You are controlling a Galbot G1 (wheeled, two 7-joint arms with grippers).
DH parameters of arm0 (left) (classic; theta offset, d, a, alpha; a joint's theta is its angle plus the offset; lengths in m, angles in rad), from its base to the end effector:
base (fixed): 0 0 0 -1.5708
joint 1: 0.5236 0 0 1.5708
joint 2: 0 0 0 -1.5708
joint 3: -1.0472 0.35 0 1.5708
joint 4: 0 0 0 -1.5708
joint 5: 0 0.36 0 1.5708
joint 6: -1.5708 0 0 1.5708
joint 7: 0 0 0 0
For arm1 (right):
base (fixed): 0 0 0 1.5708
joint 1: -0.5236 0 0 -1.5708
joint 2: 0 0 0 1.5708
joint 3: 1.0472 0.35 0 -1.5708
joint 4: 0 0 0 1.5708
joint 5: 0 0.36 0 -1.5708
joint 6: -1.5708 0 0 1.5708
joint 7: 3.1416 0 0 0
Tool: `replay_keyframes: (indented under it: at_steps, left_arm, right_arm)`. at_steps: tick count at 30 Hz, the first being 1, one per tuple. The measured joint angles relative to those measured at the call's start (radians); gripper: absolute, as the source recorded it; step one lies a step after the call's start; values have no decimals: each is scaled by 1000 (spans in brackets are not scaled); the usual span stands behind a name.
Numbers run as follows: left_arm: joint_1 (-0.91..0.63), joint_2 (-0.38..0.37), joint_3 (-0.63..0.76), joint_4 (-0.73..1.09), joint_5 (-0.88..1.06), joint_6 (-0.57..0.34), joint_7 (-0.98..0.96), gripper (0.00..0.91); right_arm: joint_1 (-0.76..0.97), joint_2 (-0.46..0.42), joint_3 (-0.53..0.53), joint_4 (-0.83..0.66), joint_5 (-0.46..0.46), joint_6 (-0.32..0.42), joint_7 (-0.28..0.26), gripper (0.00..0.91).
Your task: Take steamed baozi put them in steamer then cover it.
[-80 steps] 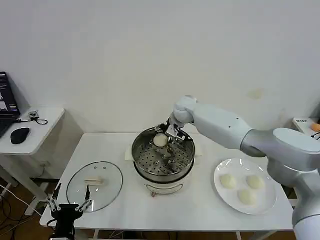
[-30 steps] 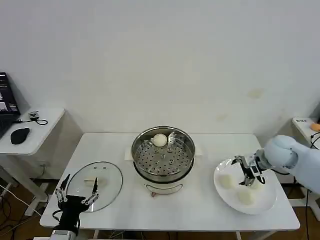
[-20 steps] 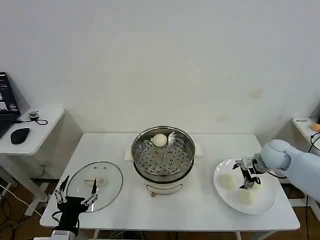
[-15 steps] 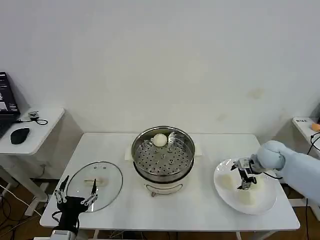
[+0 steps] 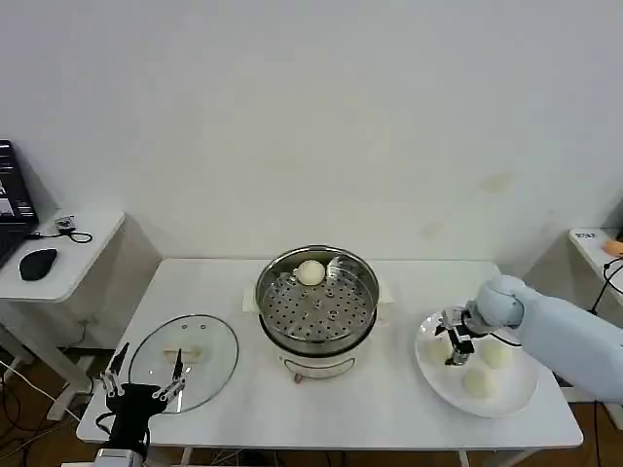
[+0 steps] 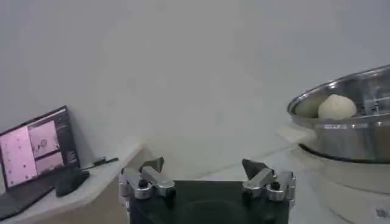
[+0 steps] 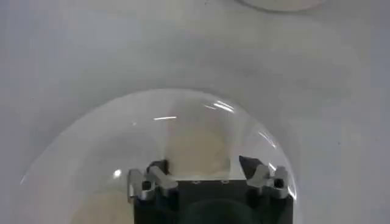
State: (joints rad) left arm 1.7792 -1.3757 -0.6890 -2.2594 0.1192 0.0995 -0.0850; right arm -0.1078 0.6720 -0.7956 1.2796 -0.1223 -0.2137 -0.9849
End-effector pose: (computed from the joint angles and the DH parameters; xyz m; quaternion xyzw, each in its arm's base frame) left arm 0.1304 0.0684 -0.2651 0.0491 -0.9794 -0.1884 0.0543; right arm 0.4895 -0.1469 -0.2516 0.5004 -0.5444 0.5471 0.3924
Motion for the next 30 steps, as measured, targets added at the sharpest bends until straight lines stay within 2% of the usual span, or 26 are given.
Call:
replay_keyframes:
  at_steps: [8, 16, 23, 30]
  left_arm:
    - [5, -3, 2, -5, 0, 0, -1, 907]
    - [13, -5, 10, -18, 0, 0, -1, 907]
    - [8, -2, 16, -25, 0, 3, -1, 907]
    - [2, 5, 10, -27, -5, 6, 0, 907]
  right_arm:
    - [28, -12, -12, 15, 15, -5, -20, 675]
    - [109, -68, -40, 63, 49, -17, -43, 675]
    - [228, -113, -86, 125, 110, -38, -51, 675]
    - [414, -91, -168, 144, 197, -62, -47, 675]
